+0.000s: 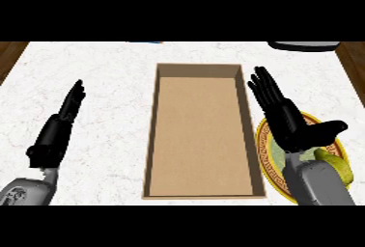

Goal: Pick the lemon from the plate and place it in the cardboard box

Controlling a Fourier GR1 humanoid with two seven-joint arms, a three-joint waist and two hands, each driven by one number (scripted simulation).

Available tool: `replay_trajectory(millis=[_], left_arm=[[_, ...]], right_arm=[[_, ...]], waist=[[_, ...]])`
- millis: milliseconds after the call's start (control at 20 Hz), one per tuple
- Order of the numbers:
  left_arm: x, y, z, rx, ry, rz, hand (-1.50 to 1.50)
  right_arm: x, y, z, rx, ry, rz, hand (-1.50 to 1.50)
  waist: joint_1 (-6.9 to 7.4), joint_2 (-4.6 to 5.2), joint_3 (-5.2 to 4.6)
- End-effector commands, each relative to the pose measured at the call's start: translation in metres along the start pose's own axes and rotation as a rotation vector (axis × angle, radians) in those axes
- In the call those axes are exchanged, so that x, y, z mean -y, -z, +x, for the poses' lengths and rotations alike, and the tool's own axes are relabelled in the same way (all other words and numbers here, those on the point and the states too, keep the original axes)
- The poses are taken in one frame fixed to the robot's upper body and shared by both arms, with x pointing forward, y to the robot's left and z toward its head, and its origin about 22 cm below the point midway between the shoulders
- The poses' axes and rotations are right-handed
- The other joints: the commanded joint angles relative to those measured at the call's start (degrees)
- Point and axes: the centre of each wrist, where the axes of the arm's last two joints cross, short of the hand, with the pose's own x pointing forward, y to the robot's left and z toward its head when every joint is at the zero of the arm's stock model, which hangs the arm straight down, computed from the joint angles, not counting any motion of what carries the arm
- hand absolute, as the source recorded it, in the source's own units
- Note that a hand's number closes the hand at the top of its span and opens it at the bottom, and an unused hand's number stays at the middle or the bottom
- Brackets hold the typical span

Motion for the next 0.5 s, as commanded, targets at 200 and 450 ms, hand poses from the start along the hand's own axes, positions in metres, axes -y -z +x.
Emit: replay_trajectory(millis=[200,450], left_arm=[[-0.032,0.002,-0.008,-0.191,-0.255,0.086,0.00],[-0.025,-0.022,-0.015,-0.302,-0.346,0.062,0.00]], right_arm=[[0.111,-0.003,0.049,-0.068,-0.264,0.186,-1.50],[0.171,-0.033,0.065,0.293,-0.459,-0.081,-1.50]], waist=[[-0.88,-1.19,1.69],[-0.93,-1.40,1.99]])
